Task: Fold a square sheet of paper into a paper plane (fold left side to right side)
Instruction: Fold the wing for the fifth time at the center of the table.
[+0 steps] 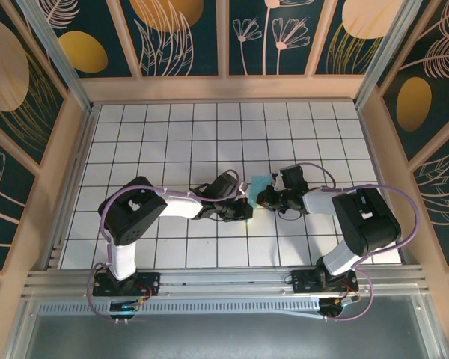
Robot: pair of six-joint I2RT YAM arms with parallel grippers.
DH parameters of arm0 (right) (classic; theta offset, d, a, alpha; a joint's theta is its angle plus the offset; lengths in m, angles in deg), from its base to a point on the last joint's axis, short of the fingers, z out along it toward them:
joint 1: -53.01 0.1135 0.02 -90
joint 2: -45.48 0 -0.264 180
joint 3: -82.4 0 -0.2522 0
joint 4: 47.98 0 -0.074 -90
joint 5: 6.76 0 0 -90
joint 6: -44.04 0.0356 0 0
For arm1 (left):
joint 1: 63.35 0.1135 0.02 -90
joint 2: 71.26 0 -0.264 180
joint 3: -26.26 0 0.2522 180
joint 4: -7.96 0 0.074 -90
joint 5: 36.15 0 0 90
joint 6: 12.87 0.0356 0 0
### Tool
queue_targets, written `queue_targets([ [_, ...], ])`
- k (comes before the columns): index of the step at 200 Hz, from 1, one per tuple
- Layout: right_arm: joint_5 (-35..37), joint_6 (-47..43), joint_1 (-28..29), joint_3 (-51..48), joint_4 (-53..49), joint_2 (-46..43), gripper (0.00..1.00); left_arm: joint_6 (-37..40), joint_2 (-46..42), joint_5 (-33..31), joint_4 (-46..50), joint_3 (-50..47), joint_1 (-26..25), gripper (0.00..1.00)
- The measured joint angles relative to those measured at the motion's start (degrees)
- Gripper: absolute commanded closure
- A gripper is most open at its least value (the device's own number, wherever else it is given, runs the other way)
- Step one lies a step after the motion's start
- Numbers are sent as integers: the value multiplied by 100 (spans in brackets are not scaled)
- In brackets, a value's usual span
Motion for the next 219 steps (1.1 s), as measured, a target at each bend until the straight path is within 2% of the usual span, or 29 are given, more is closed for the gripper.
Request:
queue_targets([
  [219, 0, -2, 2, 4, -7, 4, 100, 0, 66, -35, 35, -13, -7, 93],
])
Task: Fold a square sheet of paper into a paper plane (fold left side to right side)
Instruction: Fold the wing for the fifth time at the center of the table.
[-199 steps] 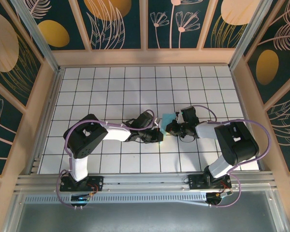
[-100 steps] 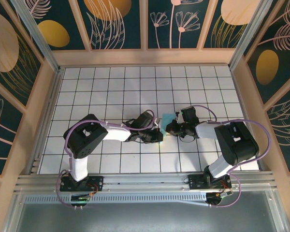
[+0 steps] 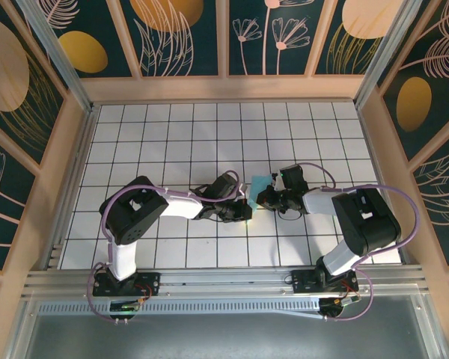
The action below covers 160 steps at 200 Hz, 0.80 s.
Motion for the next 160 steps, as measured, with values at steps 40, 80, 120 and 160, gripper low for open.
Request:
queue_targets([
  [40, 2, -4, 4, 48, -74, -2, 100, 4, 0, -122, 7, -15, -31, 95],
  [80, 164, -42, 15, 116, -398, -153, 100, 87, 9, -245, 44, -15, -74, 97],
  [120, 295, -44, 9, 116, -553, -590, 100, 107, 11, -254, 46, -13, -81, 97],
  [160, 144, -39, 9, 118, -289, -579, 100, 109, 11, -254, 48, -9, -81, 98],
])
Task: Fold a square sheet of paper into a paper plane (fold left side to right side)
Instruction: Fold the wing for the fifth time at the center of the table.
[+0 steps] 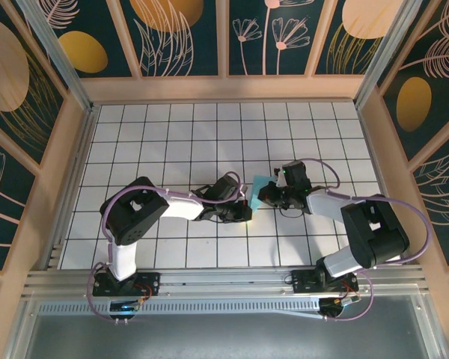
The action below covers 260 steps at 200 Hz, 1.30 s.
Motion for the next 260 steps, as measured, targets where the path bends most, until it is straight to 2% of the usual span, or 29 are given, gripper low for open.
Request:
queue_targets([
  [70, -24, -2, -9, 177, 260, 780, 100, 4, 0, -2, 17, 11, 0, 97],
  [177, -247, 24, -120, 129, 411, 844, 100, 61, -2, 26, 302, 669, 0, 97],
  [260, -306, 22, -142, 129, 433, 876, 100, 129, 149, 22, 313, 708, 0, 97],
])
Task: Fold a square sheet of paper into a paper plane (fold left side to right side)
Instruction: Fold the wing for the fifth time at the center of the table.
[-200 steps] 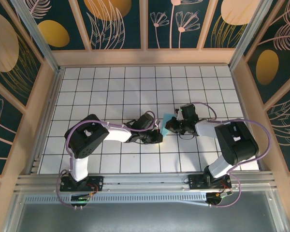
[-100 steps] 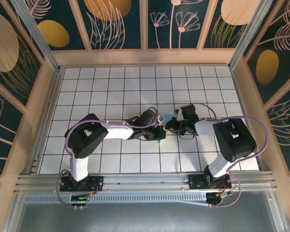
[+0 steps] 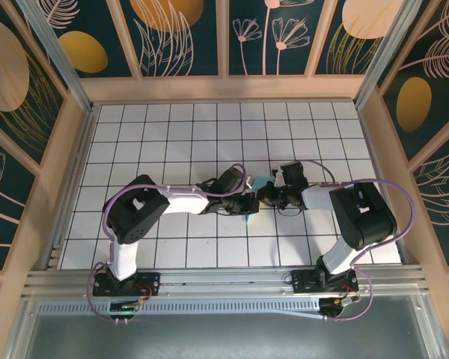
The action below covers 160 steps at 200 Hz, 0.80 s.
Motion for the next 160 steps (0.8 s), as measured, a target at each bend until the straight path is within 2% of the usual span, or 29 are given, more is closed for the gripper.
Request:
queue_targets([
  [66, 7, -4, 2, 0, -2, 2, 100, 87, 238, -55, 136, 22, 2, 97],
  [160, 7, -131, 2, 120, -199, 57, 100, 313, 127, -83, 44, -162, 7, 97],
])
